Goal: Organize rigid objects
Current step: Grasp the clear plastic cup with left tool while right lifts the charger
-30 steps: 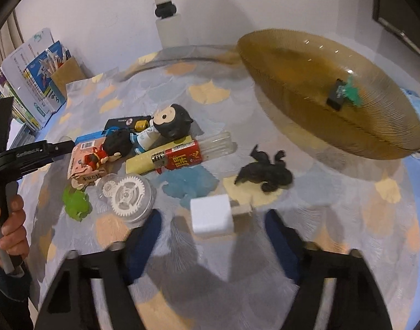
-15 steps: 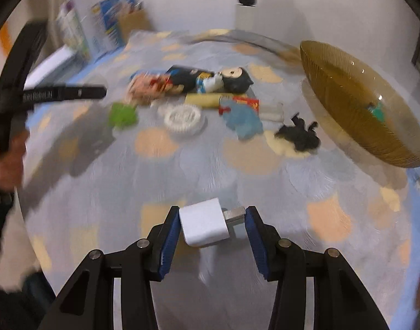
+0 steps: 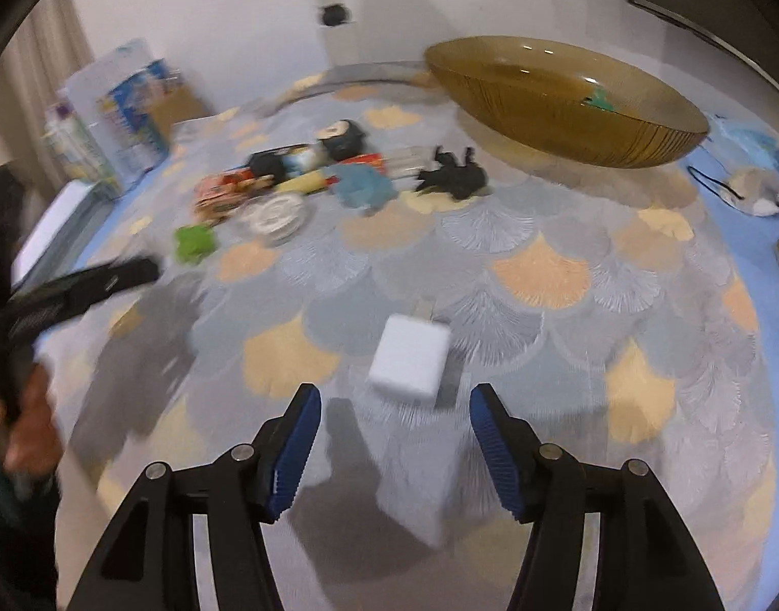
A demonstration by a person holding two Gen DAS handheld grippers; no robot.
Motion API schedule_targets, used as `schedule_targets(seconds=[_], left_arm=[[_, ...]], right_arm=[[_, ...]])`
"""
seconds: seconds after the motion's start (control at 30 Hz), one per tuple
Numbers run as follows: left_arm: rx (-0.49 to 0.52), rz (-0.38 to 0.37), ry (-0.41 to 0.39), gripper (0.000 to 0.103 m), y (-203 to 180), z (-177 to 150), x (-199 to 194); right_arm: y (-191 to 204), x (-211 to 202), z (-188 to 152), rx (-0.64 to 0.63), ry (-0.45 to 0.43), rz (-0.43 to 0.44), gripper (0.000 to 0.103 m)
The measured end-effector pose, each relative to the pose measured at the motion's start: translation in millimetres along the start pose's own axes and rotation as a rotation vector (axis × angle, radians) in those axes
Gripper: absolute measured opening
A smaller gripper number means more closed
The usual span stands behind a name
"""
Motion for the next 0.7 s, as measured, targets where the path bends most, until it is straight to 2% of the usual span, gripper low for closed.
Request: schedule_targets(seconds=[0.07,0.1,0.13,0.2,0.4,0.53,0.7], left_arm=[[0.013,-0.018,-0.015,0.039,-7,-2,-3],[0.015,-0.026,-0.021,0.039,-9,-2,-4],[0.017,-0.034,-0.025,0.039,-11,-2,-2],[0.014,-0.035,-0.029,0.039,-12,-3,3],[0.032,-0.019,-0.017,0.039,-20,-6,17],[0.060,0.016,-0.011,0.039,-23,-7,22],[0.069,0.032,-0.005,0.039,-24,-7,25]], right_arm=[[2,4,9,0.017,-0.021,-0.059,0.051],[4,4,11,0.021,-0.030,-0.063,0.036],[7,5,12,0.015,-0.043,-0.072,0.027],[10,5,12,-0.021,-0.071,-0.138,0.026],[1,2,22,-0.088,-0.102,-0.197,0.026],[-6,8,20,-0.057,-0.096,-0.157,0.026],[-4,11,21,-0.064,-0.098,-0.161,0.026]])
Point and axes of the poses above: each gripper's, at about its wrist camera, not at the fingertips, and x roughly the way its jaws point, y to its left, z to its top, the point moved 8 cm from there along x, roughly the way its jaws point, and after that the axes turned 7 degrees about -z, right-handed, at the moved point
